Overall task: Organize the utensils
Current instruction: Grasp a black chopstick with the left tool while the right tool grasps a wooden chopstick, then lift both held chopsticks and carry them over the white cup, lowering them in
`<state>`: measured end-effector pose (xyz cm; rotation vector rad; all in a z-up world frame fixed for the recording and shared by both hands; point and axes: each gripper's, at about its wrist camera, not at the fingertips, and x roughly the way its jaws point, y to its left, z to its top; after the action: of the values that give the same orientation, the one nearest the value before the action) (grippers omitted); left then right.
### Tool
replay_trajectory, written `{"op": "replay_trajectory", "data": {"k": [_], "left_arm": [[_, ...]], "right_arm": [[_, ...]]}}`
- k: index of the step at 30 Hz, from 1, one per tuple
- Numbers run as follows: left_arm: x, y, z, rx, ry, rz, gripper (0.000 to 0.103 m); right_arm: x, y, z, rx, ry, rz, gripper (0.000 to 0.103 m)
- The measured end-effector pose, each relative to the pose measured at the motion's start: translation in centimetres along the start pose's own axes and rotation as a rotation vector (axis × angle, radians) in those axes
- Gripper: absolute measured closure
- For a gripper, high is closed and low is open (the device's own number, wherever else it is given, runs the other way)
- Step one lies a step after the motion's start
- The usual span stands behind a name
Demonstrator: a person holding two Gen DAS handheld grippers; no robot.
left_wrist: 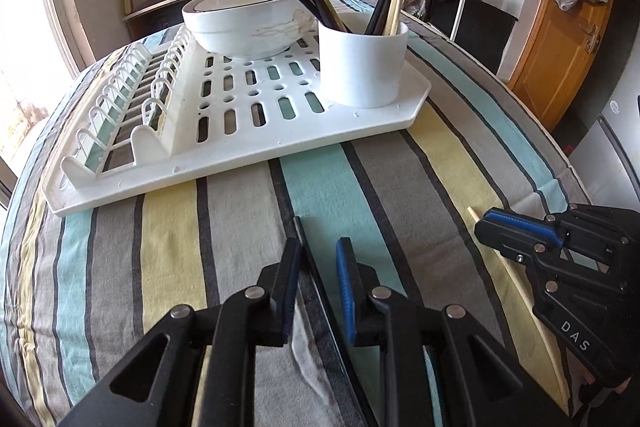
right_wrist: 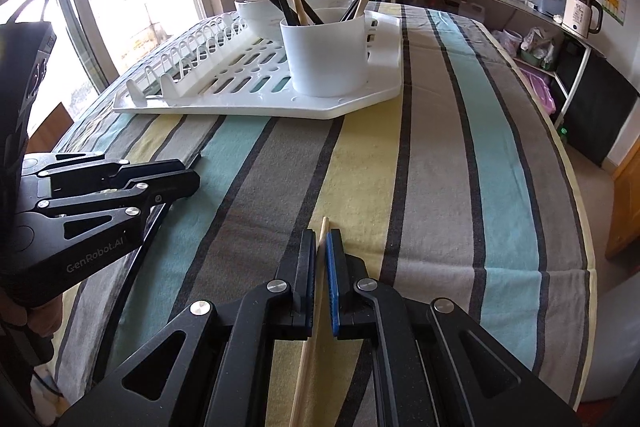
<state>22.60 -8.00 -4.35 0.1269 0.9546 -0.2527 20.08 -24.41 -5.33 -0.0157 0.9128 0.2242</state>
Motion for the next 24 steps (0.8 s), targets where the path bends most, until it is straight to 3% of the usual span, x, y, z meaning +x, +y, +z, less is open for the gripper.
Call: {"op": "replay_trajectory", "data": {"k": [1,9,24], "left_arm": [[0.0,-0.2,0.0,0.005,0.000,0.004,0.095],[-0.9,0.5,0.9,0.013,-0.014,-0.041,0.096],[-11.9,2.5,2.7,0.002,-0.260,-0.115,0.098]], "right_arm": [[0.0,0.0,0.0,0.002,0.000,0.003,0.098],[-1.1,0.1,0.6,0.010,-0.033,0.023,0.098],[-9.8,0.4,2.8,0.038,-0.274,0.037,0.099]]}}
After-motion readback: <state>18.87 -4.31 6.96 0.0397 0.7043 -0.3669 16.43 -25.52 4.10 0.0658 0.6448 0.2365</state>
